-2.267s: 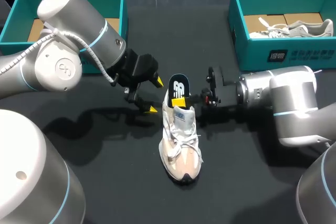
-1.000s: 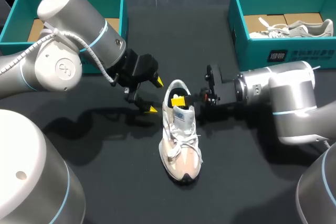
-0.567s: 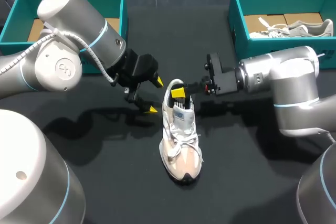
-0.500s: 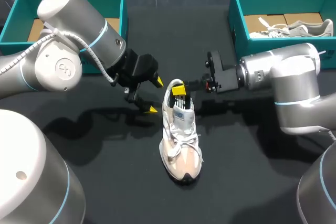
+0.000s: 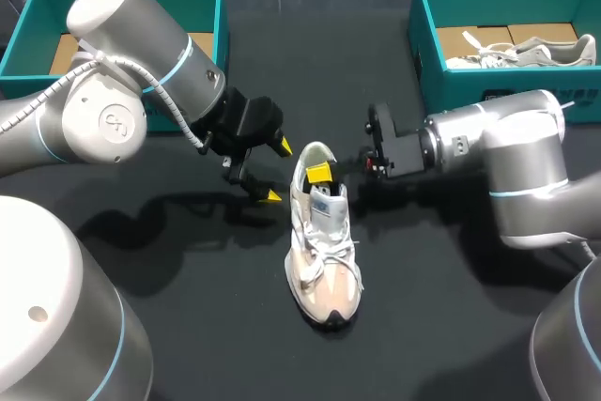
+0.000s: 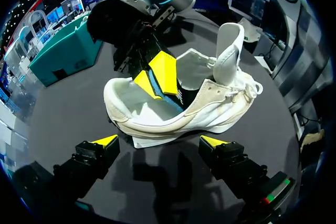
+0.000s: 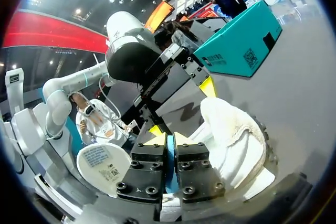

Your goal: Take the shoe out of the shoebox, open the shoe tongue, remove and reinsert the insole, then place the shoe into the shoebox

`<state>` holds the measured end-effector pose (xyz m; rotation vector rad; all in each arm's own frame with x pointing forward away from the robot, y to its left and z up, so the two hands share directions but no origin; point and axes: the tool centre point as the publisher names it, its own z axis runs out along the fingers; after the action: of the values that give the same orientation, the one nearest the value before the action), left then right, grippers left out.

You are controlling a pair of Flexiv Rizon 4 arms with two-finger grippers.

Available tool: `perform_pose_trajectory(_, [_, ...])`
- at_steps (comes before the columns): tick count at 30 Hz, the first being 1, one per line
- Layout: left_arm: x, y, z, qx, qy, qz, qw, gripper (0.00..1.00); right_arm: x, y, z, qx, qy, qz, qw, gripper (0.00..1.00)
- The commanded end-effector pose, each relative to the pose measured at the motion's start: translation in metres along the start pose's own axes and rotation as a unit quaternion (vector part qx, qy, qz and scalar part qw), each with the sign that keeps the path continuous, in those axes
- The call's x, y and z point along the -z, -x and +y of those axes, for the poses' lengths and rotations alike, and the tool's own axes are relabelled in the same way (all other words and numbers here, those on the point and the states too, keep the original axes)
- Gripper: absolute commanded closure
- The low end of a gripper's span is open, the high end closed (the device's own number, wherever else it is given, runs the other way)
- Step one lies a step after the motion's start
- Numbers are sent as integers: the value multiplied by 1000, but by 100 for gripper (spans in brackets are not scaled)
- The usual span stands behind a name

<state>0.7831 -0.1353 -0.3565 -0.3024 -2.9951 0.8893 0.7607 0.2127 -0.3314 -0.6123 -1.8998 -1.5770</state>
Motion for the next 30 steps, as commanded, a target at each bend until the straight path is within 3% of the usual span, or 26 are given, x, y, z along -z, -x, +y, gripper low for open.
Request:
perform_pose_trajectory(1, [0,-1,0,0,1,-1,1000,0,-5,-1,-6,-4,2,-4,1000,100])
perform_pose_trajectory(4, [0,-1,0,0,1,-1,1000,0,-3,-5,-1,9,4,-11,1000,100])
perform_pose_trajectory(8, [0,-1,0,0,1,-1,1000,0,1,-7,10,31,2,-20,999,53])
perform_pose_trajectory(9, [0,-1,0,0,1,-1,1000,0,2,-7,13,35,1,-23,999,48])
perform_pose_trajectory(15, [0,-1,0,0,1,-1,1000,0,8,-10,24,50,-15,-37,998,60])
perform_pose_trajectory(20, [0,-1,0,0,1,-1,1000,0,9,-10,27,51,-22,-44,997,83])
perform_pose_trajectory(22, [0,-1,0,0,1,-1,1000,0,9,-8,26,50,-23,-46,997,100])
perform_pose_trajectory(30, [0,-1,0,0,1,-1,1000,0,4,-3,12,28,-18,-39,999,100])
